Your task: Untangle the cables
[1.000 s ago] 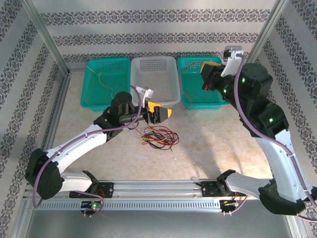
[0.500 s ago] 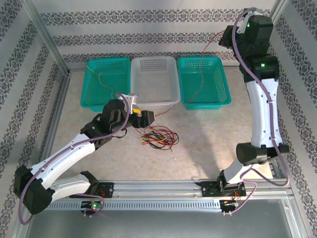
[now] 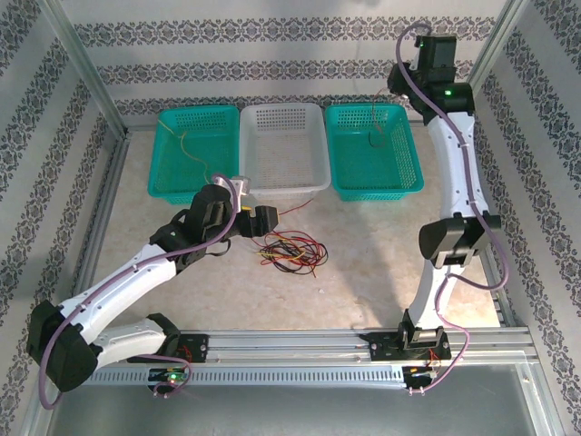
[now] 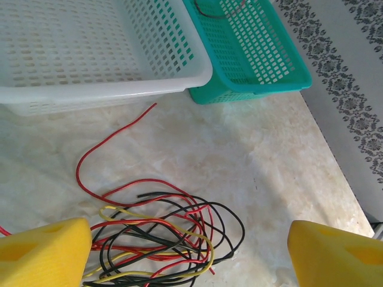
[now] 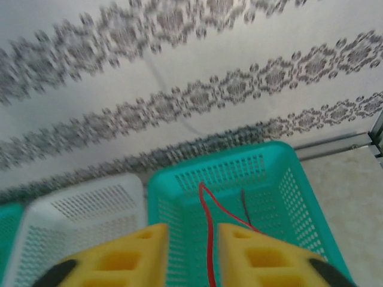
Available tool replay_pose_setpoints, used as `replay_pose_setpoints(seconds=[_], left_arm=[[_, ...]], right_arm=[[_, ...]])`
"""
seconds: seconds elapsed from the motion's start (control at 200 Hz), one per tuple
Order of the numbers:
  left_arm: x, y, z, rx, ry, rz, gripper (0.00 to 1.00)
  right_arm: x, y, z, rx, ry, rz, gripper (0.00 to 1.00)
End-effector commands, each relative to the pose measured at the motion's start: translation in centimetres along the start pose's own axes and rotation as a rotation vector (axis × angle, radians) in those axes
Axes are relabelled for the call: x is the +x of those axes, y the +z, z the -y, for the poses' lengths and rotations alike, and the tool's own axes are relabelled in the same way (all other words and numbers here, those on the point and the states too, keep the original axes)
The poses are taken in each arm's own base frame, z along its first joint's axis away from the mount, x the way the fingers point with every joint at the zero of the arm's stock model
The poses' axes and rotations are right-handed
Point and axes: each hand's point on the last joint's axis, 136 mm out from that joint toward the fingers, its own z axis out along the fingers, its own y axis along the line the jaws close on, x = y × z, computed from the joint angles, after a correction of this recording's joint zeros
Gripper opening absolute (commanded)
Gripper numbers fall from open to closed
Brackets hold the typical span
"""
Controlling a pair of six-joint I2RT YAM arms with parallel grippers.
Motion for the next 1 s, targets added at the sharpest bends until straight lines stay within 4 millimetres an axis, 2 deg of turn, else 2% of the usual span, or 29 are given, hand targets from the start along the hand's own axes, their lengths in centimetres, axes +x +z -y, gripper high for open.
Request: replay_pose_setpoints(seconds=[0.0, 0.15, 0.195, 0.345, 0.36, 0.5, 0.655, 0.795, 0.894, 0.994], left_arm=[[0.1, 0.1, -1.0, -0.042, -0.03, -0.02, 0.85], [0.5, 0.7, -1.6, -0.074, -0.039, -0.054, 0.85], [0.5, 0.9, -1.7, -0.076, -0.046, -0.062, 0.83], [1.3, 1.6, -2.1, -0.082, -0.064, -0.103, 0.8], [1.4, 1.6, -2.2, -0.085, -0.066, -0.108, 0.79], [2.7, 1.9, -3.1, -0.127, -0.085, -0.178, 0.69], [4.3, 1.9, -3.6, -0.149, -0.121, -0.256, 0.63], [5.7, 2.3, -3.9, -0.139, -0.148, -0.289, 0.6], [7.2, 2.7, -5.4, -0.185, -0.171, -0.312, 0.59], [8.1, 3.2, -5.8, -0.187, -0.192, -0.333, 0.55]], right_arm=[[2.9, 1.1, 1.1, 0.018, 0.016, -0.107, 0.38], [5.7, 0.4, 0.7, 0.002, 0.006, -0.14, 0.44], [6.3, -0.5, 0.3, -0.016, 0.003, -0.139, 0.44], [10.7, -3.3, -1.5, -0.083, -0.002, -0.183, 0.45], [12.0, -3.3, -1.5, -0.085, -0.003, -0.209, 0.45], [18.2, -6.8, -3.8, -0.169, -0.008, -0.268, 0.46], [28.5, -9.9, -6.9, -0.293, -0.018, -0.417, 0.48], [37.5, -11.3, -8.5, -0.355, -0.017, -0.593, 0.49], [41.4, -11.5, -7.7, -0.277, -0.044, -0.667, 0.49], [43.1, -11.2, -6.4, -0.208, -0.016, -0.712, 0.48]])
